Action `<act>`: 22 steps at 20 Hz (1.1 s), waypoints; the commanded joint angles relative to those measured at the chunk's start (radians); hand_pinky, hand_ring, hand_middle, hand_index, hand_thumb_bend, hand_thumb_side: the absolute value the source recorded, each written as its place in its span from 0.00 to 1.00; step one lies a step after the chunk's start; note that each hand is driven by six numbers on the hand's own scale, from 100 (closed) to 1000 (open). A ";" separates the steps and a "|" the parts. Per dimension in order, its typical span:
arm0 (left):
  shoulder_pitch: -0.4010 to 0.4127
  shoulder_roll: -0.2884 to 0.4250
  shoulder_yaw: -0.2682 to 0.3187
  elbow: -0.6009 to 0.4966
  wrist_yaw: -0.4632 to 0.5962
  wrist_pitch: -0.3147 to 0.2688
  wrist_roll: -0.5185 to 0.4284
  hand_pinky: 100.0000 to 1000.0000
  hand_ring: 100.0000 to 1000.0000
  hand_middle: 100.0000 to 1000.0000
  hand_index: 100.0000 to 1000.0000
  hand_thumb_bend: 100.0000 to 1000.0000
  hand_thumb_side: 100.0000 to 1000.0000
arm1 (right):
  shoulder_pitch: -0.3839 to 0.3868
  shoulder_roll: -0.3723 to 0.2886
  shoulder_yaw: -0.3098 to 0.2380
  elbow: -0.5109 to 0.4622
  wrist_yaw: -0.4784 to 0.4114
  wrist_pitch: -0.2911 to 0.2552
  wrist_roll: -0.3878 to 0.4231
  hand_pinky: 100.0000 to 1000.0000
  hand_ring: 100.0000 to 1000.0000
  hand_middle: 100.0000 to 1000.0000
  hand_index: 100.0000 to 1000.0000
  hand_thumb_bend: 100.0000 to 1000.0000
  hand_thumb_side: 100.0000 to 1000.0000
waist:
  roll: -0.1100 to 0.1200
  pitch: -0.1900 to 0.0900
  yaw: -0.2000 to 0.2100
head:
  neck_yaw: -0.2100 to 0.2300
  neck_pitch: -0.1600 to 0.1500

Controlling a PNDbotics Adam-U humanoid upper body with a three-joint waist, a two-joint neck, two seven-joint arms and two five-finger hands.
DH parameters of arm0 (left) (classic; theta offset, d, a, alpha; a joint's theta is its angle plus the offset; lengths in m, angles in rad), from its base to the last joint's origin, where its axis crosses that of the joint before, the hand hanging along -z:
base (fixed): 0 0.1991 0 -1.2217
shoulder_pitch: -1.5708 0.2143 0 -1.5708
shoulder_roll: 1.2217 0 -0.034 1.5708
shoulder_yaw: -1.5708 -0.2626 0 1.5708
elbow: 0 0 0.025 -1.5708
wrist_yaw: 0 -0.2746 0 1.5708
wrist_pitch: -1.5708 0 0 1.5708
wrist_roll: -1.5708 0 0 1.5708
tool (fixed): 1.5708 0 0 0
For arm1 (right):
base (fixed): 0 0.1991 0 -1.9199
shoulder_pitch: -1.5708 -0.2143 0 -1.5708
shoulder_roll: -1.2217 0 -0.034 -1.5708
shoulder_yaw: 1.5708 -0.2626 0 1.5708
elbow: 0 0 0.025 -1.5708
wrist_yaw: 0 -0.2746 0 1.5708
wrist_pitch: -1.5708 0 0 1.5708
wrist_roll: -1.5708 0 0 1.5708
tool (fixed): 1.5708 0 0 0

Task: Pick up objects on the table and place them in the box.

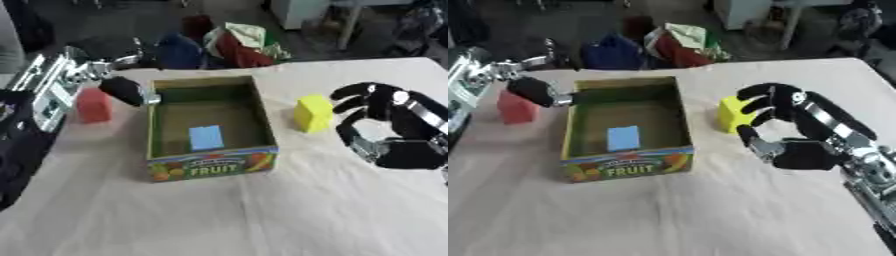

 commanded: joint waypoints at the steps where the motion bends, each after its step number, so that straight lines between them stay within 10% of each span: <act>1: -0.013 0.055 0.033 0.037 -0.035 0.033 0.053 0.72 0.68 0.69 0.79 0.32 0.68 | -0.005 -0.023 -0.018 -0.005 0.000 -0.001 -0.006 0.62 0.74 0.77 0.83 0.11 0.12 | -0.002 -0.018 0.002 | -0.004 -0.009; 22: -0.005 0.071 0.170 0.380 -0.212 0.046 0.213 0.73 0.70 0.71 0.79 0.22 0.50 | 0.003 -0.003 -0.028 -0.007 0.001 -0.007 -0.017 0.62 0.74 0.77 0.83 0.10 0.13 | 0.001 0.034 -0.054 | 0.046 -0.032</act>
